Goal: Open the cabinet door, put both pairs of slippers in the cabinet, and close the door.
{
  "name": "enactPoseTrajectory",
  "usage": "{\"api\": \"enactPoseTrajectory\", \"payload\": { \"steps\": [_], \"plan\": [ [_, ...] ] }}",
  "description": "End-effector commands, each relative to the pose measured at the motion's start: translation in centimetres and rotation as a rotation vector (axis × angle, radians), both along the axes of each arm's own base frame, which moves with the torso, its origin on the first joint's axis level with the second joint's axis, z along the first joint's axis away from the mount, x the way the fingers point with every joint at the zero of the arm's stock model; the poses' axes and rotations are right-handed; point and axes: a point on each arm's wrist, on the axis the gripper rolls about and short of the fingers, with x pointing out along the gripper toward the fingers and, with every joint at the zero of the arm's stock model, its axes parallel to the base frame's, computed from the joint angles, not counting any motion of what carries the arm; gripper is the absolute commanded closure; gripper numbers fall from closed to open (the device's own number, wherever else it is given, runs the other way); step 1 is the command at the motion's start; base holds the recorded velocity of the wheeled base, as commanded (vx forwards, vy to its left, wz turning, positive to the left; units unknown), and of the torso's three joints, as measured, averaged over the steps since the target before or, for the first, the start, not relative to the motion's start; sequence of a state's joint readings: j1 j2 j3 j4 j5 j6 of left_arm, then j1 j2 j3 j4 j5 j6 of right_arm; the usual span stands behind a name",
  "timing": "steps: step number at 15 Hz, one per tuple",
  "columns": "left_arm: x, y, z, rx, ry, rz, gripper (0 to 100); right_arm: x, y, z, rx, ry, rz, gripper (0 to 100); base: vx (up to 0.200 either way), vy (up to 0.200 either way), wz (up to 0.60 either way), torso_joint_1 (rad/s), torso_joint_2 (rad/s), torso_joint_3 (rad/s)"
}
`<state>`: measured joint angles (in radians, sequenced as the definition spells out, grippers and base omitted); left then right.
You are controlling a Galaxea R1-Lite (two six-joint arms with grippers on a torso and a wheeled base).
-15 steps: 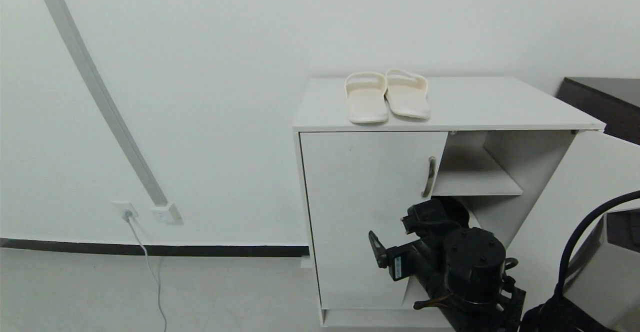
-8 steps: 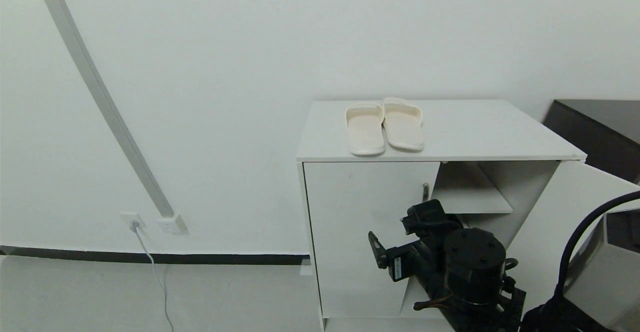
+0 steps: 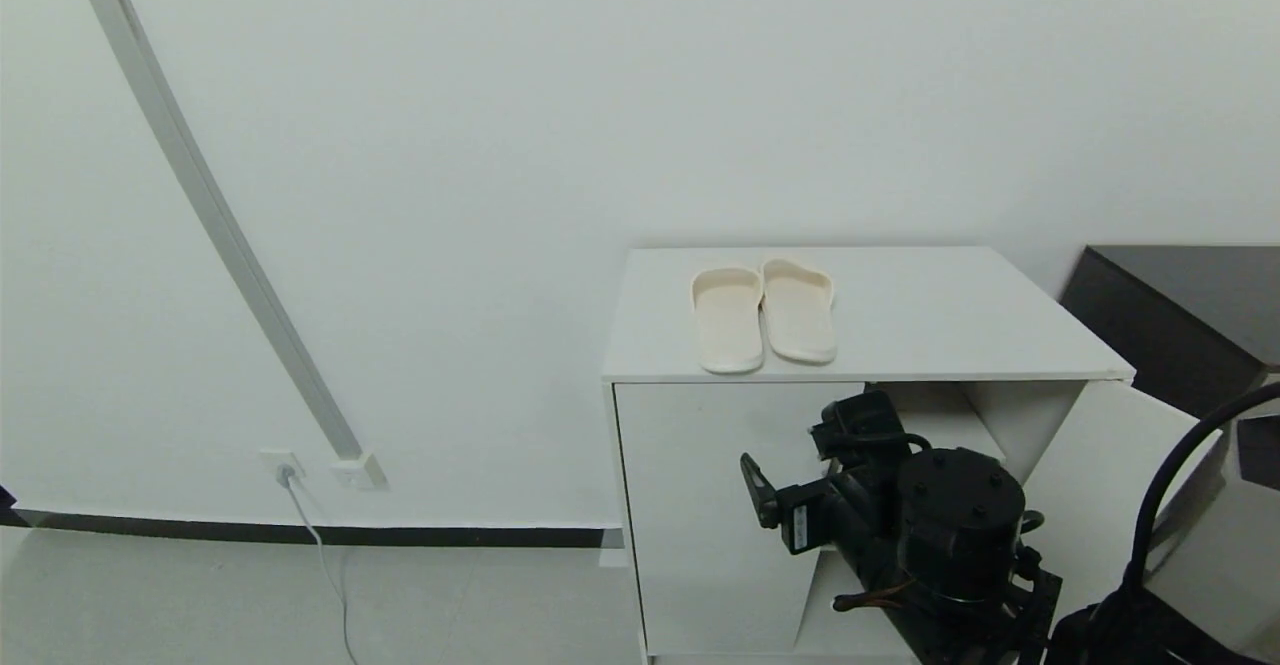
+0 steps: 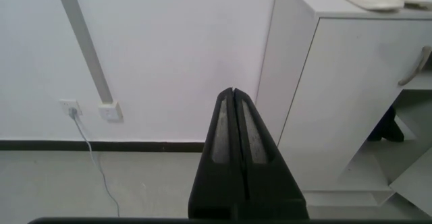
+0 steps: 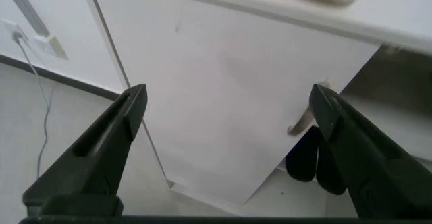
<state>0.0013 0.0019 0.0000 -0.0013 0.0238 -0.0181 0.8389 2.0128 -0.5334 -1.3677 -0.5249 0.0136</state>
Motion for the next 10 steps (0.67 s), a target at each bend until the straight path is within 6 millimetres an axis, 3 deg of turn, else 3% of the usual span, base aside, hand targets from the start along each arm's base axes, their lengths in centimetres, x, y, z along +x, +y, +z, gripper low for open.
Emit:
{"api": "enactPoseTrajectory", "payload": {
  "steps": [1, 10],
  "plan": [
    [0.00, 0.00, 0.00, 0.000, -0.001, -0.001, 100, 0.08, 0.10, 0.19, 0.004, -0.005, 0.001, 0, 0.000, 0.000, 0.00, 0.261, -0.59, -0.344],
    [0.00, 0.00, 0.00, 0.009, 0.000, 0.001, 100, 0.31, -0.46, -0.24, -0.010, 0.007, 0.001, 0, 0.000, 0.000, 0.00, 0.199, -0.43, -0.237]
  ]
}}
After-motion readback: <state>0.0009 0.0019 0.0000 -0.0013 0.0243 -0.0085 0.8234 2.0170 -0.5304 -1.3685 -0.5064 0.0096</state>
